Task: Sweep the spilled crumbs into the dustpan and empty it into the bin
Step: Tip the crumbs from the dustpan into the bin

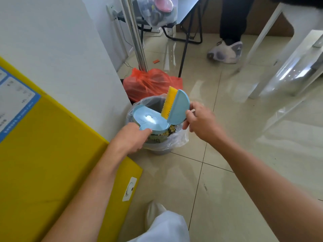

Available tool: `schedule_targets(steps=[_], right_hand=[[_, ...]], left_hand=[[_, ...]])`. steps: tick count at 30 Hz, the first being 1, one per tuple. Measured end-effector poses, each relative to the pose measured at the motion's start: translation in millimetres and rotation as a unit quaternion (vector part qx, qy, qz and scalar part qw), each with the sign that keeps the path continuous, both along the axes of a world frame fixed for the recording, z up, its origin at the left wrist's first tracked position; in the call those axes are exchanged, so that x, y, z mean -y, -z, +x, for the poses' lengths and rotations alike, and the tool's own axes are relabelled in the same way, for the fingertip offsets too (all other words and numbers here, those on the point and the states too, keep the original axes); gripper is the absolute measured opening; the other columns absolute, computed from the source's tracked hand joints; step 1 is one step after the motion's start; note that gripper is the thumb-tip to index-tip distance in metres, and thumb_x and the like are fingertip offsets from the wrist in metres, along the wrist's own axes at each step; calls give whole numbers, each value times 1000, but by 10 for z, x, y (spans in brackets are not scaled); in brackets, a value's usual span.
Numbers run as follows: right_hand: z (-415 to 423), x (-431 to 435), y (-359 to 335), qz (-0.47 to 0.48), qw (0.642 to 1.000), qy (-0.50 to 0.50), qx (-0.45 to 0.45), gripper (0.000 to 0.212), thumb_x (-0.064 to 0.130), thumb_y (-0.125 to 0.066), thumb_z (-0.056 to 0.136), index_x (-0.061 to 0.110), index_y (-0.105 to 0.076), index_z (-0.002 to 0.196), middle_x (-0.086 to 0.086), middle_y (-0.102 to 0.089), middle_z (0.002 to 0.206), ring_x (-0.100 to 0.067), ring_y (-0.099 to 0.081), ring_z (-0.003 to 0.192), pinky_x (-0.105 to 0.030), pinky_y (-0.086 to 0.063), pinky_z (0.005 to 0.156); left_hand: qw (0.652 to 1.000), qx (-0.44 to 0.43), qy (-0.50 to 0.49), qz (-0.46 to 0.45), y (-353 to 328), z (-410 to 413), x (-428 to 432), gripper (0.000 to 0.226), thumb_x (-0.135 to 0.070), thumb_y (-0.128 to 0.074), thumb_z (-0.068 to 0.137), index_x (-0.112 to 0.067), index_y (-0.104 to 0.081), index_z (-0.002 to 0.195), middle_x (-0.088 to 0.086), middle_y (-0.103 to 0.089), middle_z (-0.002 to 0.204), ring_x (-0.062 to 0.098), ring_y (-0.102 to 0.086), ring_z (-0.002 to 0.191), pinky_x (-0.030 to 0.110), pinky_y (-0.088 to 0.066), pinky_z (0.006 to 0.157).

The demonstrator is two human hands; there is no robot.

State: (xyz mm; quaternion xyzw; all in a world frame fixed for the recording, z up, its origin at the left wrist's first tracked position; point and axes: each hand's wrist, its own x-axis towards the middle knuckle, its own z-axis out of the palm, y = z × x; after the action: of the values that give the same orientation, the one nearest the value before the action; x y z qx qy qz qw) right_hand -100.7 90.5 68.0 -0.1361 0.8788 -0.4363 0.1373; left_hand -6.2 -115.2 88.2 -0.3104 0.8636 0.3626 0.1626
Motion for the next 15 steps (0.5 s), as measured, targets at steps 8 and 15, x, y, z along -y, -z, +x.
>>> schedule_targets(steps=[8, 15], right_hand=[[28, -1128, 39, 8, 997, 81, 7, 23, 14, -46, 94, 18, -53, 115, -3, -72, 68, -16, -56, 51, -31, -45, 50], [350, -1660, 1320, 411, 910, -21, -60, 32, 12, -39, 95, 22, -42, 126, -6, -53, 77, -33, -52, 59, -37, -41, 55]], left_hand=[[987, -120, 90, 51, 299, 582, -397, 52, -49, -59, 95, -2, -54, 74, -2, -50, 46, 14, -44, 42, 36, -40, 48], [977, -15, 185, 110, 1307, 1066, -576, 58, -71, -52, 80, -14, -63, 78, -8, -54, 60, 5, -48, 56, 31, -42, 54]])
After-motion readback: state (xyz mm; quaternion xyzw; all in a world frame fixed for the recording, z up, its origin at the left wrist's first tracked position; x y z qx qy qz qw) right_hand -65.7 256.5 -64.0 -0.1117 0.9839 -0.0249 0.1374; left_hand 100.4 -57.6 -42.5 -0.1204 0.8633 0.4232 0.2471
